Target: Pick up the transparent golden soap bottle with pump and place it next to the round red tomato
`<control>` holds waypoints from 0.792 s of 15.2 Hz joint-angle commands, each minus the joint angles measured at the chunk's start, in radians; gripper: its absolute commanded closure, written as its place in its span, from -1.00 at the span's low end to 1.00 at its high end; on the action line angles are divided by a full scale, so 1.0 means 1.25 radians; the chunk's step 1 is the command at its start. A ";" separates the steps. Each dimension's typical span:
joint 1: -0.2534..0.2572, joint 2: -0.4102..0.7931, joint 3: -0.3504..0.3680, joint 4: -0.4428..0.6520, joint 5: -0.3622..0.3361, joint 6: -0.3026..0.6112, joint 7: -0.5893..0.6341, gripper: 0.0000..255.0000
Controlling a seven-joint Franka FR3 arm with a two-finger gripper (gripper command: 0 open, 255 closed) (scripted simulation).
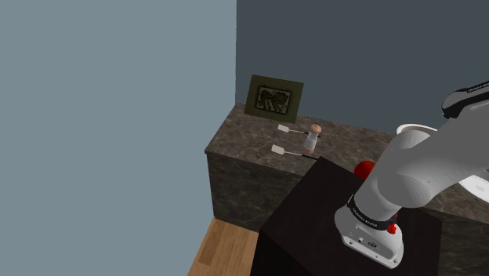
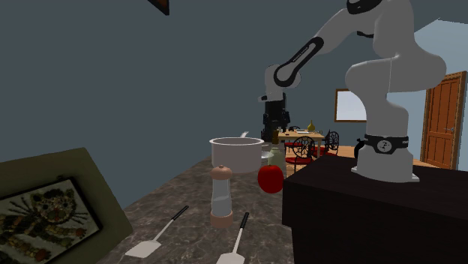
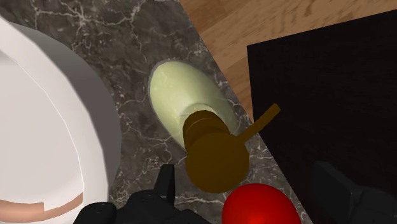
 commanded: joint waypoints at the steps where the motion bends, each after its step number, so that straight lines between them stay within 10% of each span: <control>1: 0.000 0.000 0.000 0.000 0.000 0.000 0.000 -1.00; 5: -0.111 0.054 0.139 0.028 0.090 -0.073 -0.056 -1.00; 12: -0.112 0.053 0.139 0.028 0.088 -0.074 -0.055 -1.00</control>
